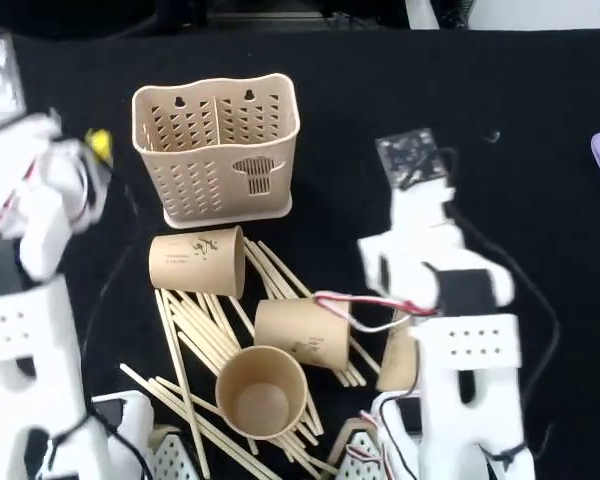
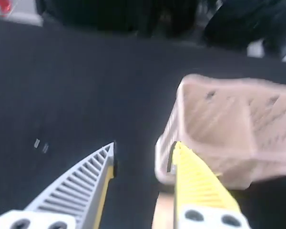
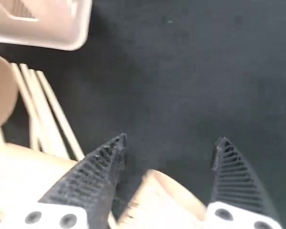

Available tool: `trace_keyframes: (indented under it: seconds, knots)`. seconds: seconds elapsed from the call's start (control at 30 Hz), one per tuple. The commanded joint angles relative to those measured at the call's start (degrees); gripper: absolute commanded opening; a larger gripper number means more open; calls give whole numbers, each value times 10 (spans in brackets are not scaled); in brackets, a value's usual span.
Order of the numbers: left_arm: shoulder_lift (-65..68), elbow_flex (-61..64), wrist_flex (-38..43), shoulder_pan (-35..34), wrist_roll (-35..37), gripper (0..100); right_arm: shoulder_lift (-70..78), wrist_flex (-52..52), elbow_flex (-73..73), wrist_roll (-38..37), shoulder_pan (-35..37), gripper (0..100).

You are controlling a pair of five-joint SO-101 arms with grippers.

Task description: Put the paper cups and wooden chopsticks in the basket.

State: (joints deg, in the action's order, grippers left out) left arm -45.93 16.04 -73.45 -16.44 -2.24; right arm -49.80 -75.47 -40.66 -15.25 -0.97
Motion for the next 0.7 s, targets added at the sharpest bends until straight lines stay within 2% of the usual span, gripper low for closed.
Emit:
trace_keyframes:
  seconds: [0.0, 0.13, 0.3, 0.4, 0.5, 0.67]
  knots:
    - [-95, 116, -16, -19, -70, 202, -14, -48, 53, -135, -99, 290]
    - [-177, 304, 33, -19, -122, 202, -4, -67, 26, -266, -169, 290]
    - [-253, 493, 134, -19, -132, 206, 8, -109, 22, -348, -224, 293]
    - [-284, 583, 187, -15, -131, 206, 10, -159, 29, -405, -229, 294]
    - [-302, 645, 224, -15, -131, 206, 11, -176, 29, -463, -230, 312]
    - [-316, 676, 226, -14, -122, 206, 39, -176, -1, -533, -220, 363]
